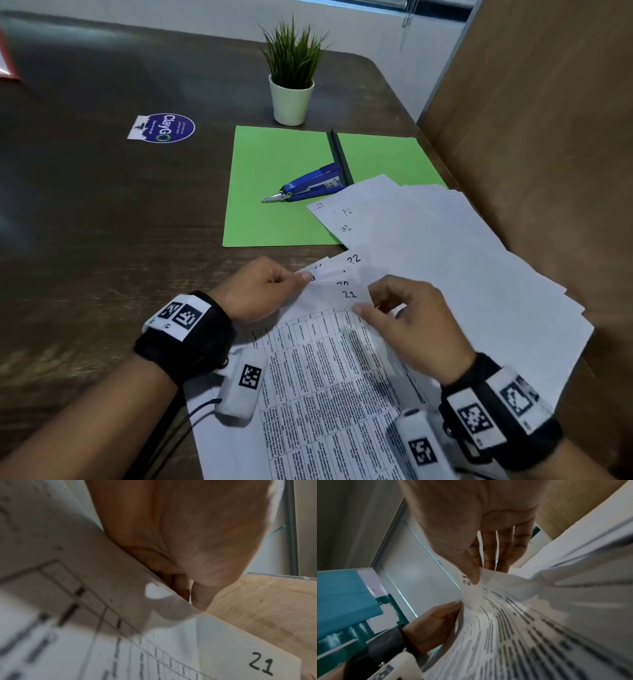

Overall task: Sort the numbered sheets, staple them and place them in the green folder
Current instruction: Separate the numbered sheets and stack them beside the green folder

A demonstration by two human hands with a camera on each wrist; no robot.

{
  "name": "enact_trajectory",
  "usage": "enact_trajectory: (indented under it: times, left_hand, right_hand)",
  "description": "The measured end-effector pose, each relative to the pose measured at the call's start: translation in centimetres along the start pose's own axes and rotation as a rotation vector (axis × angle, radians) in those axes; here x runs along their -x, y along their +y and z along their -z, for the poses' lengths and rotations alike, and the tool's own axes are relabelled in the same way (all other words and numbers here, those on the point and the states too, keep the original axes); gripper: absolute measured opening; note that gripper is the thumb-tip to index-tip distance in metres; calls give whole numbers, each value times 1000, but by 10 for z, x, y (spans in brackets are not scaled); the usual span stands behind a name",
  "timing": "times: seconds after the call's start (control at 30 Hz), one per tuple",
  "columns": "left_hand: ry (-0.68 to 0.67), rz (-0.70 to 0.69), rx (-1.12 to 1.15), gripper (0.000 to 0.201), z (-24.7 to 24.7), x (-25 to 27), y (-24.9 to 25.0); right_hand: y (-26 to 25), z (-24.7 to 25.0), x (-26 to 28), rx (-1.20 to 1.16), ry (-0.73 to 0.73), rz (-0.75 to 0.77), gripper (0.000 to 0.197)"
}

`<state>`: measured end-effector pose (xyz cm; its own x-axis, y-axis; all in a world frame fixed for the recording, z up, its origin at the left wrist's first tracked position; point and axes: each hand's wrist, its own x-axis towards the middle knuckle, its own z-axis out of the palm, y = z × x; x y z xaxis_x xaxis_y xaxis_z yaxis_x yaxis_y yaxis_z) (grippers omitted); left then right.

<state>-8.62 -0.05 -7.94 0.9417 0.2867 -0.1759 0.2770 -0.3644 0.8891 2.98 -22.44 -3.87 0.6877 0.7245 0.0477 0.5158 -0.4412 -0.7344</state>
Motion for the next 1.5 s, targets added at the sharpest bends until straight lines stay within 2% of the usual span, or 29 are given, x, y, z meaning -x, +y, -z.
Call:
enact_trajectory:
  times: [0.1, 0.17, 0.23, 0.33, 0.37, 0.43, 0.5, 0.6, 0.63, 0.67, 0.73, 0.83, 0.97, 1.03, 1.13, 1.2, 1.27, 1.33, 1.37, 1.43, 1.47, 1.5]
  left_hand:
    - [-29, 14, -25, 67, 2, 0, 1]
    - [-40, 18, -19, 69, 3, 1, 2]
    - [-35, 24, -22, 74, 2, 0, 2]
    - [5, 66, -40, 88, 2, -6, -6]
    - [7, 91, -47, 96, 2, -8, -9]
    - [4, 121, -34, 102, 3, -9, -9]
    - [5, 108, -29, 83, 2, -5, -2]
    - [10, 39, -76, 19, 1, -4, -1]
    - [2, 27, -63, 19, 2, -2, -1]
    - [-2, 9, -47, 32, 2, -2, -3]
    - [8, -11, -30, 54, 3, -4, -7]
    - [24, -27, 10, 64, 4, -5, -10]
    - [44, -42, 62, 51, 2, -4, -4]
    - [56, -55, 58, 43, 2, -2, -2]
    - [42, -58, 107, 32, 2, 0, 0]
    - [33, -58, 104, 22, 2, 2, 4]
    - [48, -43, 122, 38, 1, 0, 5]
    - [70, -11, 142, 51, 1, 0, 4]
    - [62, -15, 143, 48, 1, -1, 2]
    - [53, -27, 130, 18, 0, -1, 0]
    - [53, -27, 116, 14, 0, -1, -1]
    - [49, -20, 111, 27, 1, -2, -2]
  right_hand:
    - [9, -9, 5, -72, 31, -15, 19]
    - [12, -12, 5, -141, 19, -31, 18]
    - [15, -12, 6, -144, -23, 13, 25]
    - [15, -13, 10, -78, -149, 79, 20]
    - [14, -14, 12, -111, -163, 70, 17]
    - [10, -15, 14, -218, -111, 41, 27]
    - [4, -15, 15, -319, -8, 27, 38]
    - [-6, -16, 13, -541, -9, -63, 30]
    - [-7, -16, 11, -593, -32, -131, 25]
    - [-6, -18, 9, -607, -48, -183, 19]
    - [3, -25, 3, -505, -59, -209, 7]
    - [17, -35, -2, -283, -66, -188, 25]
    - [19, -40, -4, -166, -51, -180, 35]
    - [18, -40, -5, -125, -60, -152, 32]
    - [18, -43, -5, -123, -59, -104, 18]
    - [17, -43, -4, -176, -75, -113, 23]
    - [15, -43, -4, -206, -102, -112, 34]
    - [12, -41, -2, -143, -128, -79, 32]
    - [10, -40, 0, -102, -144, -55, 33]
    - [8, -41, 2, -81, -158, -30, 40]
    - [7, -42, 2, -84, -147, -33, 40]
    - [7, -43, 2, -83, -128, -34, 38]
